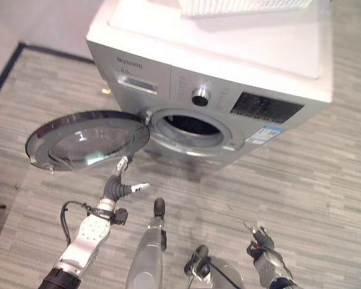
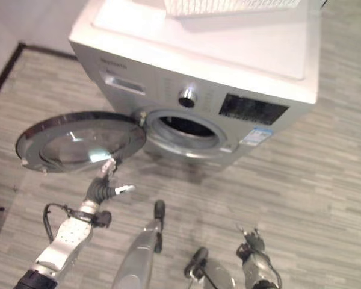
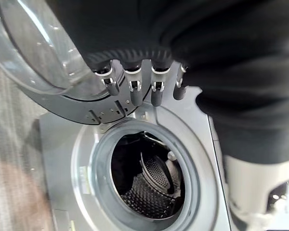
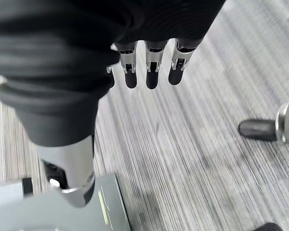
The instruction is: Grab the laundry basket,head to the washer,open it,put in the laundry and shut it.
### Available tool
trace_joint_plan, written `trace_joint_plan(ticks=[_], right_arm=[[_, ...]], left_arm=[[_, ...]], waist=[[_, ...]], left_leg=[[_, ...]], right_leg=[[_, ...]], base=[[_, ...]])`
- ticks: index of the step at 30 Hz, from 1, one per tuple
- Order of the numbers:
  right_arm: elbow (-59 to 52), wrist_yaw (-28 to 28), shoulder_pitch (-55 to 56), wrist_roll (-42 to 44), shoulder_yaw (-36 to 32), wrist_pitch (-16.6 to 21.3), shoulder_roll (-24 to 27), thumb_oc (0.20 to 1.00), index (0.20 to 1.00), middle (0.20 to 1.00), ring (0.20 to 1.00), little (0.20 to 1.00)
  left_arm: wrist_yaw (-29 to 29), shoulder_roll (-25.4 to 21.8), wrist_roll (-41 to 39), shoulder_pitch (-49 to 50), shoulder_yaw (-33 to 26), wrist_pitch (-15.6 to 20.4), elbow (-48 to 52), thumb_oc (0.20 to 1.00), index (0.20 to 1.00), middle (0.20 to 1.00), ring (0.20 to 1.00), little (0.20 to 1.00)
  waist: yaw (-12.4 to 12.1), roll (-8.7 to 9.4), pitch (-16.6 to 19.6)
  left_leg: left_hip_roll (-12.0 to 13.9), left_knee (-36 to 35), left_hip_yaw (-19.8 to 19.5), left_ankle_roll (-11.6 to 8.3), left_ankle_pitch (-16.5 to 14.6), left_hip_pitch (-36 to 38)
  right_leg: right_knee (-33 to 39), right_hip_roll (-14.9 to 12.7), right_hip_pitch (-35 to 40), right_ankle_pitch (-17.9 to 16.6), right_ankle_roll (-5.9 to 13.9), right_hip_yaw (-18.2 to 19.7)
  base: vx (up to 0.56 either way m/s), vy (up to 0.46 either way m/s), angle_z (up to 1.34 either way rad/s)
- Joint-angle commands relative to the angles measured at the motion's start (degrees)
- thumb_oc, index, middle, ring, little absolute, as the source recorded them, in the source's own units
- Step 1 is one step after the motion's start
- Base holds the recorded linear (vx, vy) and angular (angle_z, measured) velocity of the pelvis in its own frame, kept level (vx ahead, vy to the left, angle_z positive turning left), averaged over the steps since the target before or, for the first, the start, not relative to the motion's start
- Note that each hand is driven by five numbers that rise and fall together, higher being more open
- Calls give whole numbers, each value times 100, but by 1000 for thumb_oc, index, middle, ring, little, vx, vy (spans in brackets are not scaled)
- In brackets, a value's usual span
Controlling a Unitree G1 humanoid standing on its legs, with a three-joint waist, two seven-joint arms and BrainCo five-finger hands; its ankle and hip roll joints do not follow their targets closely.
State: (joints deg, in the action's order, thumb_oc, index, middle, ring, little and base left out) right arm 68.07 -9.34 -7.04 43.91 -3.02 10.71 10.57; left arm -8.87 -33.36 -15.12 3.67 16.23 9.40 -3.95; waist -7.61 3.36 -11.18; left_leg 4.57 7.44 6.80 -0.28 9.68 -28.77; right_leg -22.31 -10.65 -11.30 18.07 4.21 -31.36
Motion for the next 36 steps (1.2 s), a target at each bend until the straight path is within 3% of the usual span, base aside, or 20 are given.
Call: trace_joint_plan(ticks=[1,5,11,12,14,15,19,20,21,25,27,29,30,32,33,35,36], right_arm=[[-38,-13,12,361,-255,-23,383,1000,1000,1000,1000,1000],[-630,-60,45,377,-550,63,779,1000,1000,1000,1000,1000],[-2502,-268,72,-109,-812,314,1256,1000,1000,1000,1000,1000],[-2822,-345,81,-236,-858,329,1295,1000,1000,1000,1000,1000],[-3533,-438,124,-441,-1156,451,1419,1000,1000,1000,1000,1000],[-3570,-457,150,-459,-1161,436,1407,1000,1000,1000,1000,1000],[-4364,-655,18,-776,-1458,586,1639,1000,1000,1000,1000,1000],[-4385,-668,25,-789,-1466,578,1637,1000,1000,1000,1000,1000],[-4910,-860,-79,-1037,-1701,733,1777,1000,1000,1000,1000,1000],[-5515,-1167,-106,-1448,-2016,844,1926,1000,1000,1000,1000,1000],[-5819,-1259,-176,-1619,-2172,913,2035,1000,1000,1000,1000,1000],[-5982,-1252,-348,-1612,-2258,919,2469,1000,1000,1000,1000,1000],[-5971,-1252,-360,-1608,-2260,918,2488,1000,1000,1000,1000,1000],[-6016,-1282,-418,-1720,-2252,845,2758,1000,1000,1000,1000,1000],[-6008,-1288,-430,-1723,-2250,843,2772,1000,1000,1000,1000,1000],[-5699,-1405,-548,-1992,-2255,678,3471,1000,1000,1000,1000,1000],[-5683,-1403,-561,-1985,-2257,682,3489,1000,1000,1000,1000,1000]], left_arm=[[237,81,144,24,-312,31,99,1000,1000,1000,1000,1000],[256,271,252,277,-671,-93,-125,1000,1000,1000,1000,1000],[111,465,398,474,-1176,-110,-287,1000,1000,1000,1000,1000],[86,483,460,500,-1234,-108,-279,1000,1000,1000,1000,1000],[106,512,534,619,-1363,-77,-290,1000,1000,1000,1000,1000],[108,512,537,632,-1361,-75,-286,1000,1000,1000,1000,1000],[133,479,682,700,-1419,-37,-246,1000,1000,1000,1000,1000],[133,485,685,695,-1414,-37,-246,1000,1000,1000,1000,1000],[165,445,744,625,-1331,-47,-237,1000,1000,1000,1000,1000],[234,386,862,487,-1150,-42,-203,1000,1000,1000,1000,1000],[276,325,969,369,-1074,-27,-139,1000,1000,1000,1000,1000],[349,252,945,276,-1043,4,-69,1000,1000,1000,1000,1000],[352,262,942,266,-1041,2,-67,1000,1000,1000,1000,1000],[387,246,947,217,-971,21,-83,1000,1000,1000,1000,1000],[385,256,948,205,-966,24,-92,1000,1000,1000,1000,1000],[362,316,1152,-94,-703,128,-241,1000,1000,1000,1000,1000],[357,327,1156,-112,-694,133,-251,1000,1000,1000,1000,1000]], waist=[[0,-145,-61],[43,-187,211],[113,-125,490],[114,-112,518],[151,-47,690],[142,-42,682],[184,9,879],[175,6,872],[292,-96,895],[444,-227,817],[496,-312,764],[498,-324,678],[509,-349,673],[530,-295,629],[540,-332,625],[712,-139,487],[709,-140,478]], left_leg=[[56,-16,-54,-284,-111,-79],[140,-184,14,-316,-94,332],[82,8,129,-158,-571,885],[39,13,161,-102,-678,1026],[-139,-60,217,11,-865,1341],[-160,-84,232,30,-869,1381],[-490,-276,284,231,-1166,1841],[-509,-290,291,252,-1173,1858],[-698,-428,199,471,-1340,2236],[-830,-635,40,658,-1420,2594],[-779,-731,62,699,-1371,2782],[-633,-834,11,558,-1359,2902],[-611,-838,-6,546,-1348,2897],[-527,-796,-108,427,-1416,2929],[-492,-780,-126,416,-1426,2925],[-473,-550,-521,284,-1676,3010],[-485,-540,-519,289,-1654,2989]], right_leg=[[804,406,692,228,-478,-23],[1120,444,1143,94,-393,11],[1175,241,1649,-125,-191,103],[1183,166,1738,-250,-97,138],[1155,-46,1916,-813,181,181],[1177,-65,1947,-845,215,188],[1042,-407,2067,-1733,587,345],[1036,-428,2069,-1753,618,357],[156,-645,1882,-2215,656,606],[-979,-679,1564,-2156,679,992],[-1326,-725,1189,-2014,537,938],[-828,-762,784,-1605,426,779],[-788,-734,808,-1615,406,745],[141,-702,686,-1603,441,702],[242,-649,744,-1649,432,663],[1733,-421,517,-2131,707,1522],[1772,-427,519,-2178,702,1519]], base=[[20,-35,1],[53,-8,-1],[143,85,-23],[228,181,-18],[252,205,-10],[222,192,-3],[173,198,-8],[236,367,-8],[168,304,-11],[175,244,15],[82,127,37],[64,-14,17],[65,-98,17],[37,-109,37],[93,-177,44],[147,-207,59],[126,-117,99]])
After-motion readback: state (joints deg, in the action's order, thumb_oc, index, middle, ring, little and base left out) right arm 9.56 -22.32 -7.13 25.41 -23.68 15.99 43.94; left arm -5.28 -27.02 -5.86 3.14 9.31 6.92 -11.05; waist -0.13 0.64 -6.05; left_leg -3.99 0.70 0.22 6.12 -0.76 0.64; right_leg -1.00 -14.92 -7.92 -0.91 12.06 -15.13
